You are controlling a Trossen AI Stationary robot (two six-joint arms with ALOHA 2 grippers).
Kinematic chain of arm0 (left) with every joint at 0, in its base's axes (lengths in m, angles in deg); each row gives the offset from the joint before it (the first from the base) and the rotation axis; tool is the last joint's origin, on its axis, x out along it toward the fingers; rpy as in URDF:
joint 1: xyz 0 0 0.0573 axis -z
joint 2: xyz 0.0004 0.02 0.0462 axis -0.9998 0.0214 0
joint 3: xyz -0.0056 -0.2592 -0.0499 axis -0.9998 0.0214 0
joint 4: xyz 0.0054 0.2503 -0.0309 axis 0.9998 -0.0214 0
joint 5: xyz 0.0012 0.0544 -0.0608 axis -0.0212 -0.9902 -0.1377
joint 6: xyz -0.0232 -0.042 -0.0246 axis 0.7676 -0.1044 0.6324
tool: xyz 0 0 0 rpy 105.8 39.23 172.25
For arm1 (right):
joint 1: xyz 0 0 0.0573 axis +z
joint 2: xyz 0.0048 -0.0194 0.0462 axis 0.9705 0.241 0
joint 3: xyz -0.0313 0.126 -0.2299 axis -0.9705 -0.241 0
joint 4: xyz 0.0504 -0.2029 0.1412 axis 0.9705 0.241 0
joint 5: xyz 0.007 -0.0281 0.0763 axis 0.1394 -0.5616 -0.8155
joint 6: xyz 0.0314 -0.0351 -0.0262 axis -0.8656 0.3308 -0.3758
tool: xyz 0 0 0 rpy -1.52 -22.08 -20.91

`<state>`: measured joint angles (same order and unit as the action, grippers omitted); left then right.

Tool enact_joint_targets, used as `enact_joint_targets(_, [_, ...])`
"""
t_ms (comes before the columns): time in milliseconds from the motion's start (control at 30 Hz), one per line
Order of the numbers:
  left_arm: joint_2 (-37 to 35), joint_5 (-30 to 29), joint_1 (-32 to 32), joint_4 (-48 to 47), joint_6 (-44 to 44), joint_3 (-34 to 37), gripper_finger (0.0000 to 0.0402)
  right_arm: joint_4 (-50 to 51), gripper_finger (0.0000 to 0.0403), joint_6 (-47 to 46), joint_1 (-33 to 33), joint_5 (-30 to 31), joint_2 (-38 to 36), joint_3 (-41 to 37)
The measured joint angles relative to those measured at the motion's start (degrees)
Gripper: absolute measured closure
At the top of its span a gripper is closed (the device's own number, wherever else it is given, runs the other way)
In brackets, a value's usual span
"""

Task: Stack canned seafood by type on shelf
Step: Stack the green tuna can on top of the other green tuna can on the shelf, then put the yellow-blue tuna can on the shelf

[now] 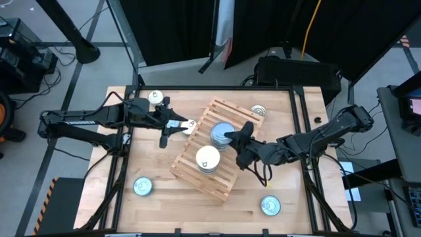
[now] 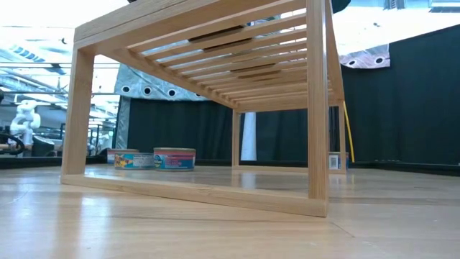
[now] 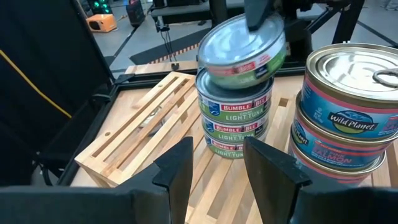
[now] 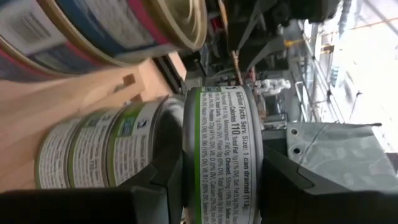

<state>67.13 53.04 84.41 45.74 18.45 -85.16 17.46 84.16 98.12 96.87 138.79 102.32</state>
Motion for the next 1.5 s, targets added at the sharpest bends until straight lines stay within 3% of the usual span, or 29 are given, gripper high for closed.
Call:
enact_joint_targets(367, [0.02, 0.0, 0.0, -0.03, 0.0, 0.0, 0.0253, 0.33, 0.0198, -6.31, -2.64, -7.83, -2.33, 0.0])
enact_joint_targets(600, [1.78, 0.0, 0.0, -0.27, -0.02, 0.0, 0.0253, 3.21, 0.0163, -15.57, -4.31, -13.36, -5.72, 0.0])
enact_joint_targets(1267, [4.04, 0.22, 0.0, 1.58, -0.19, 0.02, 0.0253, 4.63, 0.0124, -32.51, -11.4, -31.02, -7.23, -0.02])
enact_joint_targets(1500, [4.02, 0.23, 0.0, 1.19, -0.17, 0.02, 0.0253, 2.83, 0.0124, -31.87, -11.76, -31.2, -7.41, -0.02])
